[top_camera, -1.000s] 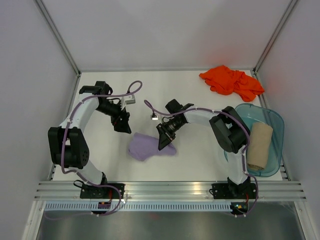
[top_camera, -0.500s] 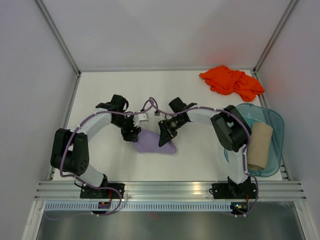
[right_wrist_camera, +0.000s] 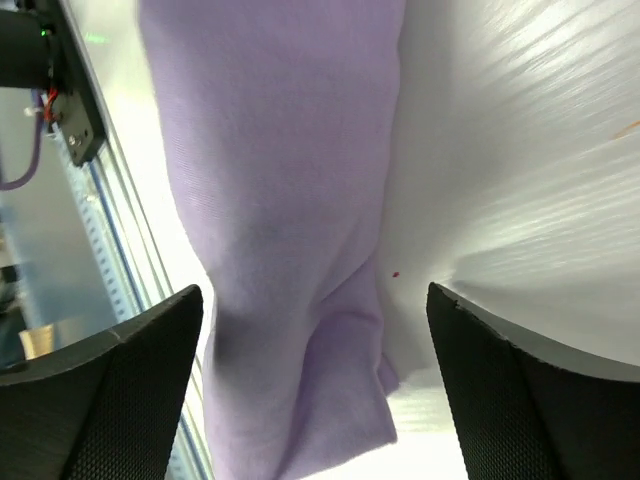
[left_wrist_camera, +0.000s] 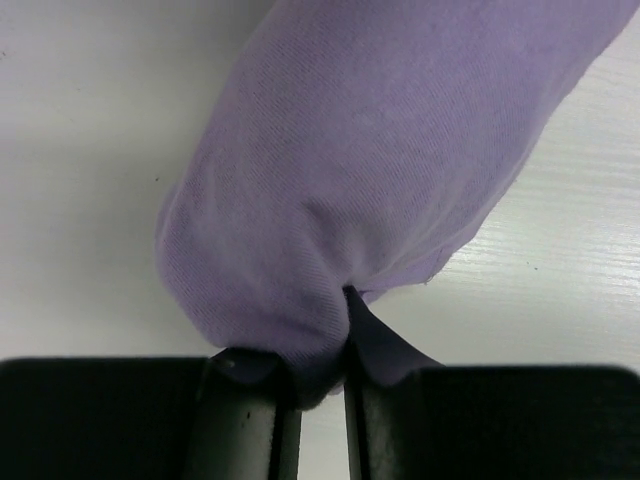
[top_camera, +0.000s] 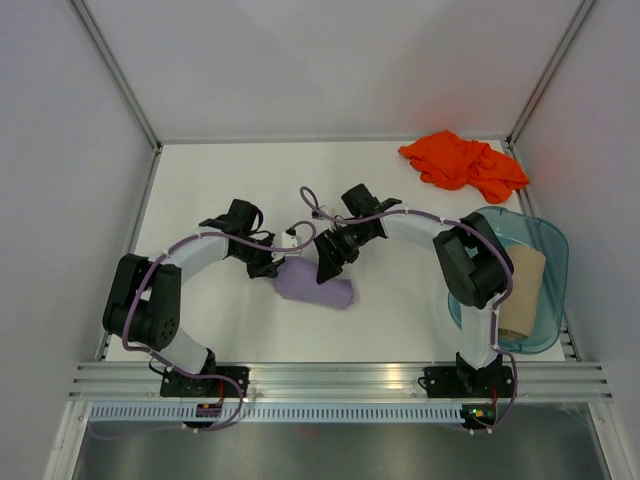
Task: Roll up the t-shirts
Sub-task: Place the rolled tshirt into the container
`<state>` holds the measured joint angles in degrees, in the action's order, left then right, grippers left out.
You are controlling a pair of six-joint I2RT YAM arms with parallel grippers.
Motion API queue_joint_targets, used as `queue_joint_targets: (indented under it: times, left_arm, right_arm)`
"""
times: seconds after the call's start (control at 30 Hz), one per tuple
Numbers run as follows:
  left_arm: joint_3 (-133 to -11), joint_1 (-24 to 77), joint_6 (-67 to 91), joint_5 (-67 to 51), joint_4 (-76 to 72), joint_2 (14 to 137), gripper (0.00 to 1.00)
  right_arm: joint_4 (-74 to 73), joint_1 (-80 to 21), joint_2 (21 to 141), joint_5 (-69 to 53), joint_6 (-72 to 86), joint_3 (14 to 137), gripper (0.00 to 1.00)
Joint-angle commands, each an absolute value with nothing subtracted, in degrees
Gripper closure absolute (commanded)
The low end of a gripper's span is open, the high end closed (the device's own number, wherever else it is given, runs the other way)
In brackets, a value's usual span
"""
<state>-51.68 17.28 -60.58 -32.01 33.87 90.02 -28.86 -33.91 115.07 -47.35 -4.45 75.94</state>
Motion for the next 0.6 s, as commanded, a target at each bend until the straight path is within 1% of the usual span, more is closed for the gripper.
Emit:
queue_joint_targets:
  times: [0.0,0.17,0.23,0.3,0.33,0.37,0.43,0.57]
  left_arm:
    - [-52.2,17.6,-63.2,-33.0,31.2,90.4,0.78]
    - [-51.7,17.6,-62.7,-32.3,30.1,90.1,0.79]
    - [-52.3,17.6,-60.6,-32.5,30.1,90.1,0.77]
    - [-52.7,17.6,-59.2,-33.0,30.1,90.1,0.76]
    - [-52.6,17.6,-59.2,-33.3,30.2,90.0,0.76]
    - [-52.5,17.6,-59.2,-33.4,30.2,90.1,0.75]
    - [-52.6,17.6,-58.8,-33.7,30.2,90.1,0.75]
    - [-52.6,17.5,-58.5,-34.0,30.3,90.2,0.75]
  right_arm:
    - [-25.1,-33.8,109.0,-43.9,-8.2,77.1,0.02]
    - [-21.4,-34.0,104.1,-38.5,-7.8,75.3,0.02]
    - [-17.9,-35.8,100.3,-32.1,-7.7,73.3,0.02]
    - [-13.6,-40.5,95.3,-25.2,-7.8,67.9,0.02]
    - [-8.3,-42.4,93.8,-18.5,-7.3,65.5,0.02]
    - [-5.7,-46.0,92.6,-15.8,-6.3,61.3,0.02]
    - [-0.8,-48.4,91.8,-11.3,-2.8,59.0,0.02]
    - [-0.4,-53.8,94.4,-6.4,-3.7,58.6,0.02]
